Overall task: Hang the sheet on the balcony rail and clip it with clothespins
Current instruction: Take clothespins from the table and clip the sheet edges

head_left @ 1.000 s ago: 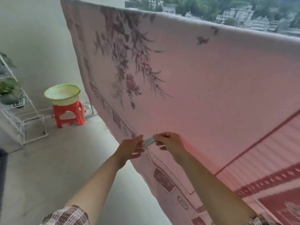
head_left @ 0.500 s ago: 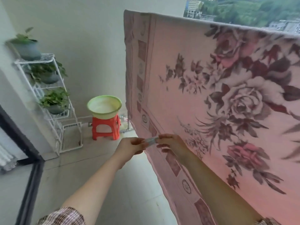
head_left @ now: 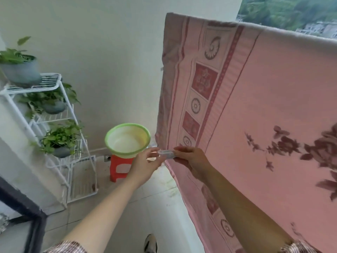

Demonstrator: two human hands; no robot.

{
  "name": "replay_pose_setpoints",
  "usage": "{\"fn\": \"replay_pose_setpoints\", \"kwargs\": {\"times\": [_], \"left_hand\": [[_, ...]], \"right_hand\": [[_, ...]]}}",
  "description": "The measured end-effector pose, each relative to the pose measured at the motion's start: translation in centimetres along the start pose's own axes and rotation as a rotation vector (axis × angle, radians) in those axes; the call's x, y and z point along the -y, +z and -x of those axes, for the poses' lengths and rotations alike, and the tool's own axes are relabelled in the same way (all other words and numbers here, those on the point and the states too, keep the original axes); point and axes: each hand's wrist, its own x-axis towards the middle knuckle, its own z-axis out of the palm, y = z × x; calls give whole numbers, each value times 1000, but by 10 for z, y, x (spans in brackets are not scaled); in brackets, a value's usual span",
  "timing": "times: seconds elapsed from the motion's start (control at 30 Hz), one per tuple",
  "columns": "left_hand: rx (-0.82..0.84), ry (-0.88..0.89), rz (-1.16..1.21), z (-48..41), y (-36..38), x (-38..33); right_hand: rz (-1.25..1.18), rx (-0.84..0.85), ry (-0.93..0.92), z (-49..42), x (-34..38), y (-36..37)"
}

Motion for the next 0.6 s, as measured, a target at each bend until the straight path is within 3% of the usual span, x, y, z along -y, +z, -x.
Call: {"fn": "replay_pose_setpoints", "kwargs": {"times": [0.17,0.6], "left_hand": [[-8,-258,343,-124,-26,-5],[138,-279,361,-386,-102,5]], "right_hand": [[106,-3,-65,-119,25,18],[263,-72,27,-380,68,81]]}}
